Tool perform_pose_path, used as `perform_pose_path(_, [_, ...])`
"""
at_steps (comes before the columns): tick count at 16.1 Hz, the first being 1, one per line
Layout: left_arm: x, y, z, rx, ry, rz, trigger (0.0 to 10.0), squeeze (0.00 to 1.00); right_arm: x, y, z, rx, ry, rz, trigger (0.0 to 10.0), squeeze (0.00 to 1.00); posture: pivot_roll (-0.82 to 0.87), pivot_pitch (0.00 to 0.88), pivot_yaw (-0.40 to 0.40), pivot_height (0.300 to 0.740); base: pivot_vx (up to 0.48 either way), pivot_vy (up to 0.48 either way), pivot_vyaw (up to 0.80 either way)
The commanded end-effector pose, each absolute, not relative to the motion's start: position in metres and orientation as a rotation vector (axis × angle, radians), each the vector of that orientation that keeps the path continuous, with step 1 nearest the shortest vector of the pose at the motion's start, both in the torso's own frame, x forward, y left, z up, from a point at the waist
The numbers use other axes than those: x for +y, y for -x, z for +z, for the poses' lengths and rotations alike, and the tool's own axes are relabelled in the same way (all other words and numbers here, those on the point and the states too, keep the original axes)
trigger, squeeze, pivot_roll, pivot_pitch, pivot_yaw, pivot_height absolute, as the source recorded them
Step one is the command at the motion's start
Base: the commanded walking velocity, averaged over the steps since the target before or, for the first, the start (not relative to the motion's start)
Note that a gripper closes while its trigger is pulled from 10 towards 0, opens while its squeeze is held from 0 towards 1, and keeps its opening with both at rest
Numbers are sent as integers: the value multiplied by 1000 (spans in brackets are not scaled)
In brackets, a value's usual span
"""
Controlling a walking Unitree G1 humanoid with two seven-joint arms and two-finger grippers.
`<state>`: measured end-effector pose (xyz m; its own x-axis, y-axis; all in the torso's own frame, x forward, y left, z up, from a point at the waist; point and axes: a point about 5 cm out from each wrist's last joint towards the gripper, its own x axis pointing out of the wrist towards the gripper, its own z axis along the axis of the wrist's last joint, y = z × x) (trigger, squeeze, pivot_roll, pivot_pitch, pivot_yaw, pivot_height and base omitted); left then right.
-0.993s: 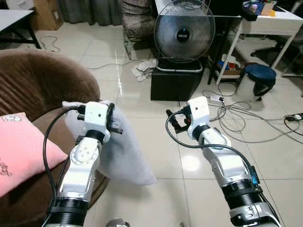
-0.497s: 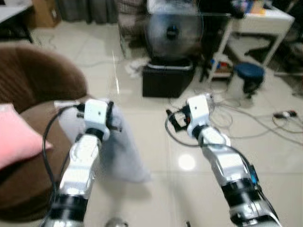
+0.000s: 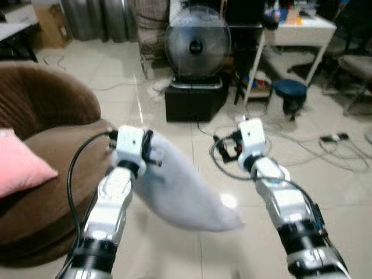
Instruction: Move the pillow to the sofa from floor
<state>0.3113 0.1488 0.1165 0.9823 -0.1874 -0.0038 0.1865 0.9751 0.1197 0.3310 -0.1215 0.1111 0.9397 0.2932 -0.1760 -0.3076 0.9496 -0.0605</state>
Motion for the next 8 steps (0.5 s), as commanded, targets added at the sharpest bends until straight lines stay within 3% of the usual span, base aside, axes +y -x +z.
perform_pose_path(1, [154,-317,131,-60,-142,-154,10000,0,-120,-332,113,161,76,305,10000,0,85,0,1,740,0,0,0])
perform_pose_path(4, [153,-316,133,-79,-105,-177,10000,0,-120,-332,112,166,64,299,10000,0,85,0,2,740,0,0,0])
perform_pose_path(8, [154,-316,134,-83,-100,-180,10000,0,-121,-332,111,180,41,288,10000,0,88,0,3,740,346,0,0])
